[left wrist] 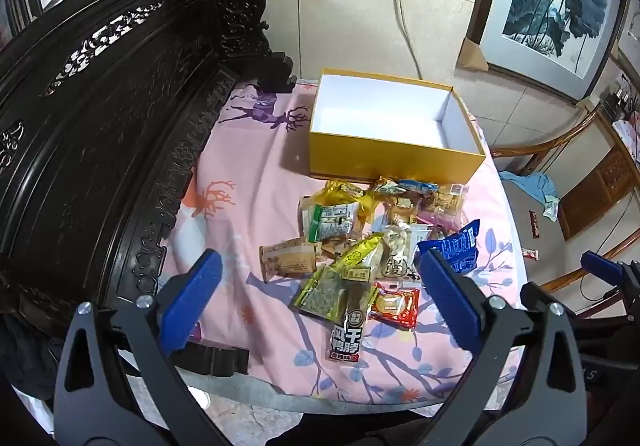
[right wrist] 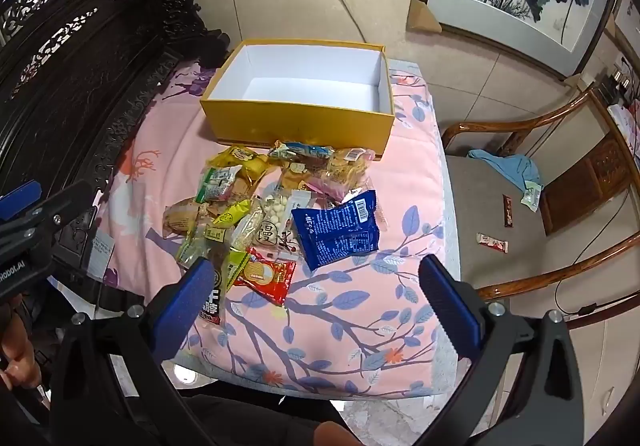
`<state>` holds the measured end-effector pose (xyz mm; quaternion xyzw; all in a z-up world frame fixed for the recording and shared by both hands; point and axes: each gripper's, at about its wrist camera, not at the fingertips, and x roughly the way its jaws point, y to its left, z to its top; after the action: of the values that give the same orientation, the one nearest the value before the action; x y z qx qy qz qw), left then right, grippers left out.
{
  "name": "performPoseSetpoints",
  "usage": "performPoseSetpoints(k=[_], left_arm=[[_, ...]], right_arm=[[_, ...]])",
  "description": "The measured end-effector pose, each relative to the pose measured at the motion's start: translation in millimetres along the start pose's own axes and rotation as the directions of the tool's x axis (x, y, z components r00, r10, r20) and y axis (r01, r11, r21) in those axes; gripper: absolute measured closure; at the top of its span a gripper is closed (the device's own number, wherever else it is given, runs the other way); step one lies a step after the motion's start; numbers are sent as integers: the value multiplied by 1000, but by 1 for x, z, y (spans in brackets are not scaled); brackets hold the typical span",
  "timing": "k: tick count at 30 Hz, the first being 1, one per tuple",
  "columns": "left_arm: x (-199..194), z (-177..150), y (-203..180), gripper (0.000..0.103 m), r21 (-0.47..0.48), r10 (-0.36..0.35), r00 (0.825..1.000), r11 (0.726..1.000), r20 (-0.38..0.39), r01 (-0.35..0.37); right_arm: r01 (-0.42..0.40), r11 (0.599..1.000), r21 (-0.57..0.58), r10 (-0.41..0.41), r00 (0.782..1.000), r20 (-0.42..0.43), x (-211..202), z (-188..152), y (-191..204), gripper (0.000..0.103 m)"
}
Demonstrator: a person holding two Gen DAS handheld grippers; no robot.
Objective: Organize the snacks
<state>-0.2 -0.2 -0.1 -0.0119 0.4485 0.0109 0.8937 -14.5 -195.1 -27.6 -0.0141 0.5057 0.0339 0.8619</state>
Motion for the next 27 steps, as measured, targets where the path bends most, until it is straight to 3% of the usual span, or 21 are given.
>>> performPoseSetpoints(k=[27], left_arm=[[11, -9, -6, 2, 7, 27, 999, 1000, -34, -27]], right_arm=[[-4, 1000, -9, 4, 1000, -11, 4, 1, -3, 1]])
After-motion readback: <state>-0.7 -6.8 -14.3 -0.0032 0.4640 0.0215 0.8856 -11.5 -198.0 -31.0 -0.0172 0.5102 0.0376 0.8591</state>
